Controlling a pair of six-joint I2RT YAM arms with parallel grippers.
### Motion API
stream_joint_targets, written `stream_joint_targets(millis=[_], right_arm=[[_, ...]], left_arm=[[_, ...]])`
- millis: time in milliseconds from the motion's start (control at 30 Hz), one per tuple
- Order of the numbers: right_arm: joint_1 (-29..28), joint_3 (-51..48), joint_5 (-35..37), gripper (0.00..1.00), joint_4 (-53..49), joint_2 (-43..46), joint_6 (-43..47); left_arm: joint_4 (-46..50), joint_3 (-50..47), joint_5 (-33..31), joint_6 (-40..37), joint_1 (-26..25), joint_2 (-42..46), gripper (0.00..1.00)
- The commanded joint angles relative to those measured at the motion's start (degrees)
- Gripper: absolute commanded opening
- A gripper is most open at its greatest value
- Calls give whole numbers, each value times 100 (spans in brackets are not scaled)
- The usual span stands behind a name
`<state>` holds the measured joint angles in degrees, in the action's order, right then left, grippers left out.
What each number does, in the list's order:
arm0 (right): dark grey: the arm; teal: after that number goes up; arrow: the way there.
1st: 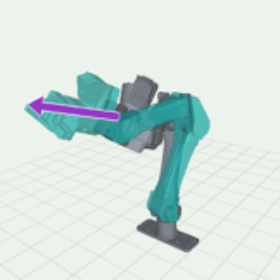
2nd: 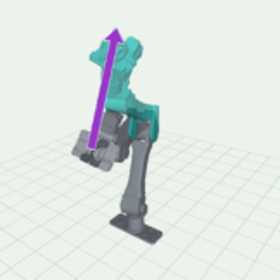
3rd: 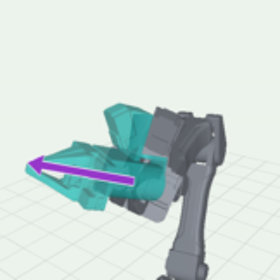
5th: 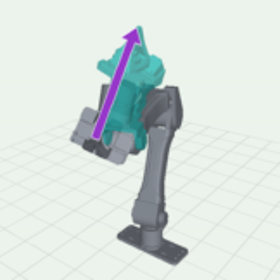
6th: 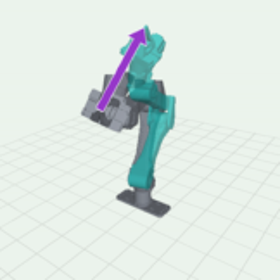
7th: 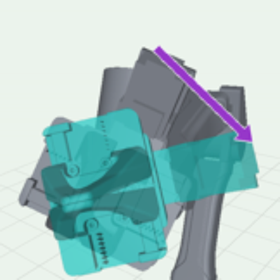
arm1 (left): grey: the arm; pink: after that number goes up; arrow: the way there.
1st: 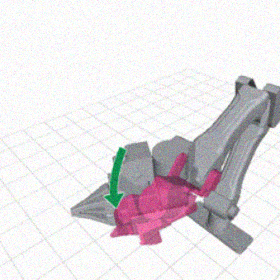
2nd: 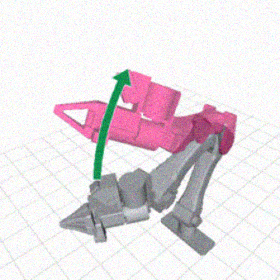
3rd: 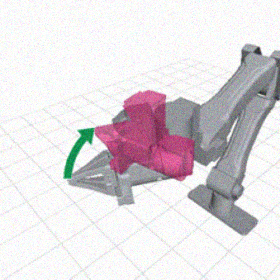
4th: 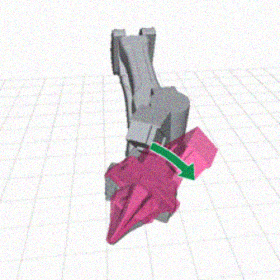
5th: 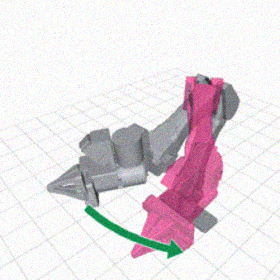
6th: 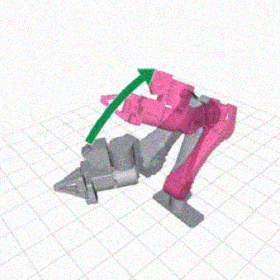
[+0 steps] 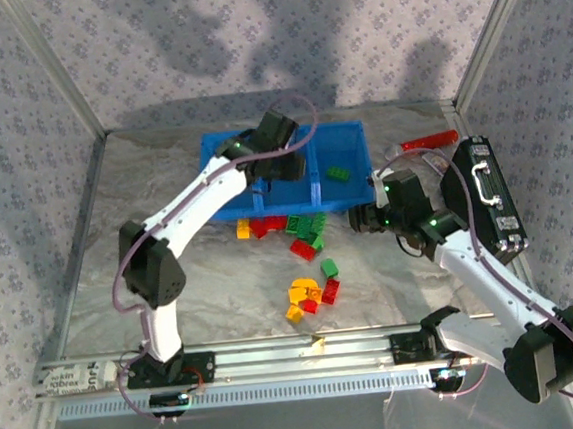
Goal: Sort the legos into containers by color
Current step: Place the lego in the container, then pick up the lego from the bottom-center of the table.
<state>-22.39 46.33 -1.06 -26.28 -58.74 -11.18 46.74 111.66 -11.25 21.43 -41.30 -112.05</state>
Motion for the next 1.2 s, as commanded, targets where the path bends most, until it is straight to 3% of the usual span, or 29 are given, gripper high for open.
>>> stream_joint_targets(millis=[0,100,233,433,567,733,867,1000,1167], right_arm=[[25,237,-95,76,-276,175,-53],[16,239,-92,77,-384,326,-33],[8,55,-204,78,-327,408,-73],[-242,-28,-443,77,-406,245,-35],[-886,-55,-205,75,-661,65,-198],[-1854,-280,351,69,-1058,-187,-1262],[-2458,-714,494,67,-760,-315,-2407],[-2756,-874,627,66,-425,-746,-3201],[-3107,-783,763,63,-370,-1317,-3775]], left_arm=[[1087,1033,-197,-220,68,-748,77],[1289,1182,-548,-226,-145,-645,84],[572,56,-678,-327,-521,204,94],[-213,-2037,-52,100,-682,1514,91],[-1013,-3742,522,553,-753,2551,86],[-1229,-5236,640,1141,-786,3497,82],[-1387,-6026,648,1496,-628,4183,81],[-1604,-6672,1100,1822,-64,4779,76],[-1399,-6848,994,1819,6,5150,75]])
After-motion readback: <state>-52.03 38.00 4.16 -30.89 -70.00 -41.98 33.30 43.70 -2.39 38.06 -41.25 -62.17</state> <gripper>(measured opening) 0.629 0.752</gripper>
